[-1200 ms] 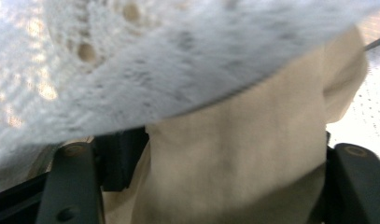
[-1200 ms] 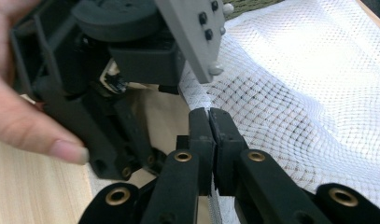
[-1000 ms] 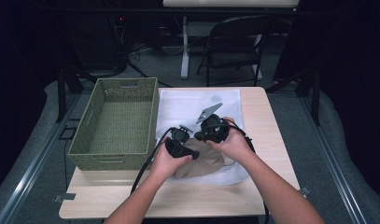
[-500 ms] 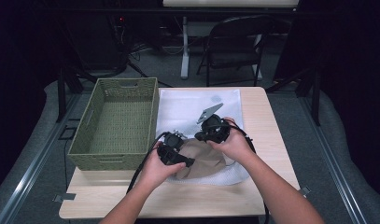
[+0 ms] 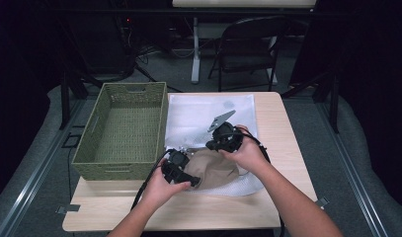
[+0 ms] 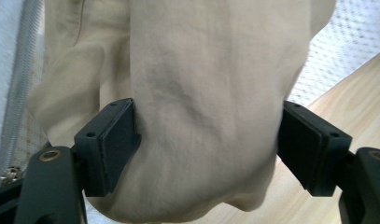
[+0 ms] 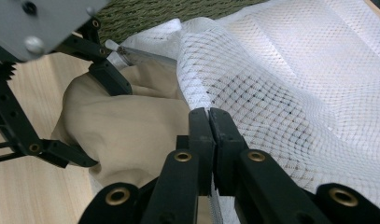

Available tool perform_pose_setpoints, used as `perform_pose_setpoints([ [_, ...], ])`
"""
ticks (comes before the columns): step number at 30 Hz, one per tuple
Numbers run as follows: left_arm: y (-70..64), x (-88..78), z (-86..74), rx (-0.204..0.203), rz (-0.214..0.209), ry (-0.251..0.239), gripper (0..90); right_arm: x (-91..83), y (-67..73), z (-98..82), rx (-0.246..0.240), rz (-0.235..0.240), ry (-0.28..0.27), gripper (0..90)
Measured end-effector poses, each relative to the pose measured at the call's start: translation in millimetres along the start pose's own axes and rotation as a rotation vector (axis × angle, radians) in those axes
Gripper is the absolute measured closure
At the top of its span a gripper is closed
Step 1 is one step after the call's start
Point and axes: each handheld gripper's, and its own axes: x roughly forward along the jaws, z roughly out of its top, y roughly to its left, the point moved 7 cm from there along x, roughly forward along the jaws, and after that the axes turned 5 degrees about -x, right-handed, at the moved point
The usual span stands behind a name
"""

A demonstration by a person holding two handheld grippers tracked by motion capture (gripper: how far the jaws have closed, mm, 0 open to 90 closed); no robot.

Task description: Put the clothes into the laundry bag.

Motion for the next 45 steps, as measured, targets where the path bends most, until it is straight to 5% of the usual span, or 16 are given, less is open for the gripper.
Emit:
perform_pose_setpoints([
  [10,0.5,14.9,-2.6,0.003,0.020,0.010,23.6,1.4,1.3,-1.3,-0.012,0.000,0.016,88.4],
  [28,5.6,18.9,-6.7,0.010,0.041,0.005,58.6,4.7,4.3,-2.1,-0.009,0.005,0.012,88.4],
  [45,7.3,8.3,3.3,-0.028,0.032,-0.058,70.3,5.5,6.2,-0.3,-0.013,0.009,0.010,88.4],
])
